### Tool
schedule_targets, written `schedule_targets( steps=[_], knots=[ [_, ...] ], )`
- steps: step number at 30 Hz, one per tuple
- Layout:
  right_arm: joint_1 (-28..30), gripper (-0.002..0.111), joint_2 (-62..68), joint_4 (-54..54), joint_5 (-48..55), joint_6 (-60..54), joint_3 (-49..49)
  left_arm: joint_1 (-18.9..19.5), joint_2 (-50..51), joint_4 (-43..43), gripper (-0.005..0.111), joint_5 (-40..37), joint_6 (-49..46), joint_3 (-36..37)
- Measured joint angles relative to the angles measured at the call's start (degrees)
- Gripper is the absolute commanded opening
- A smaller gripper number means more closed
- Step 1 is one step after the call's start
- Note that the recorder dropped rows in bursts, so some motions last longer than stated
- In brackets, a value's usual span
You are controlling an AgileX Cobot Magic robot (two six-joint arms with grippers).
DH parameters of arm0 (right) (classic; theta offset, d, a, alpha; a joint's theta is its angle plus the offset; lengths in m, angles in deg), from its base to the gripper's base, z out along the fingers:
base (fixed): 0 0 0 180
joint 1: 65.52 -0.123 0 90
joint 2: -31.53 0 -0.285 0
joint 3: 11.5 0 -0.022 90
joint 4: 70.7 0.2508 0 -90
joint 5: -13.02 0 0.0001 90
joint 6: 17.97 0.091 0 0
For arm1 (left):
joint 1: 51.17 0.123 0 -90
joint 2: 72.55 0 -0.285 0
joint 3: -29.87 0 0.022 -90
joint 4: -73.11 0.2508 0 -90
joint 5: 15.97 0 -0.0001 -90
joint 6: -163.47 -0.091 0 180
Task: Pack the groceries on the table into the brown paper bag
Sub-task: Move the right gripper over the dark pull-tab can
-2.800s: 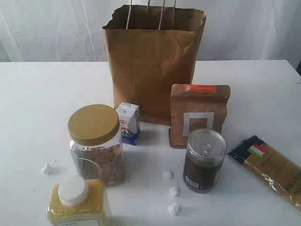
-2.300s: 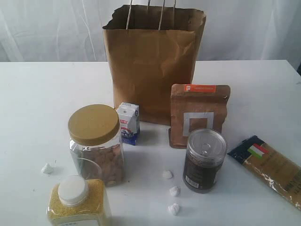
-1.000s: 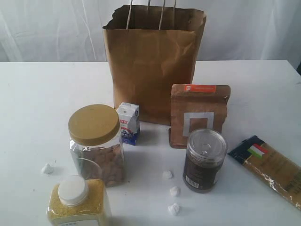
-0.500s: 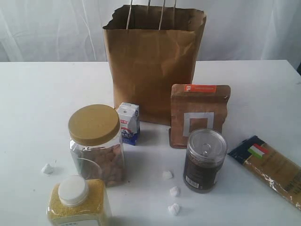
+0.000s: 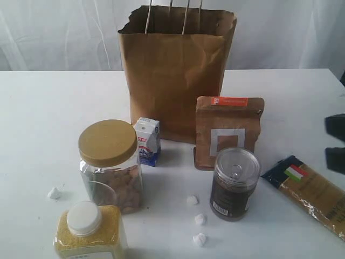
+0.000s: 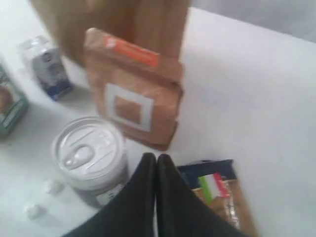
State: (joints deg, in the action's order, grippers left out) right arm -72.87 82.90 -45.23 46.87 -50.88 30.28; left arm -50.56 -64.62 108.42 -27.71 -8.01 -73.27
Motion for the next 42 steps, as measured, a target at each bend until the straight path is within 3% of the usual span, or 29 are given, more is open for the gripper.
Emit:
schedule_targets(
  steps=[9, 13, 15, 20, 25, 29, 42],
  knots=[
    [-10.17, 0.0, 10.03, 2.98, 1.47, -4.31, -0.61, 0.0, 0.0, 0.0, 0.0, 0.0, 0.0, 0.0],
    [-14.38, 0.003, 15.89, 2.89, -4.91, -4.46, -2.17, 0.0, 0.0, 0.0, 0.0, 0.0, 0.0, 0.0],
    [-16.01, 0.02, 18.33, 2.89, -11.54, -4.75, -2.76, 0.0, 0.0, 0.0, 0.0, 0.0, 0.0, 0.0],
    [-16.63, 0.066, 21.38, 2.89, -14.58, -5.61, -2.85, 0.0, 0.0, 0.0, 0.0, 0.0, 0.0, 0.0],
    [-16.63, 0.067, 22.35, 4.21, -15.2, -5.7, -2.85, 0.0, 0.0, 0.0, 0.0, 0.0, 0.0, 0.0],
    [-16.63, 0.074, 23.16, 6.11, -14.27, -5.48, -2.85, 0.0, 0.0, 0.0, 0.0, 0.0, 0.0, 0.0],
    [-19.54, 0.074, 24.0, 8.25, -10.88, -4.3, -6.0, 0.0, 0.0, 0.0, 0.0, 0.0, 0.0, 0.0]
  ],
)
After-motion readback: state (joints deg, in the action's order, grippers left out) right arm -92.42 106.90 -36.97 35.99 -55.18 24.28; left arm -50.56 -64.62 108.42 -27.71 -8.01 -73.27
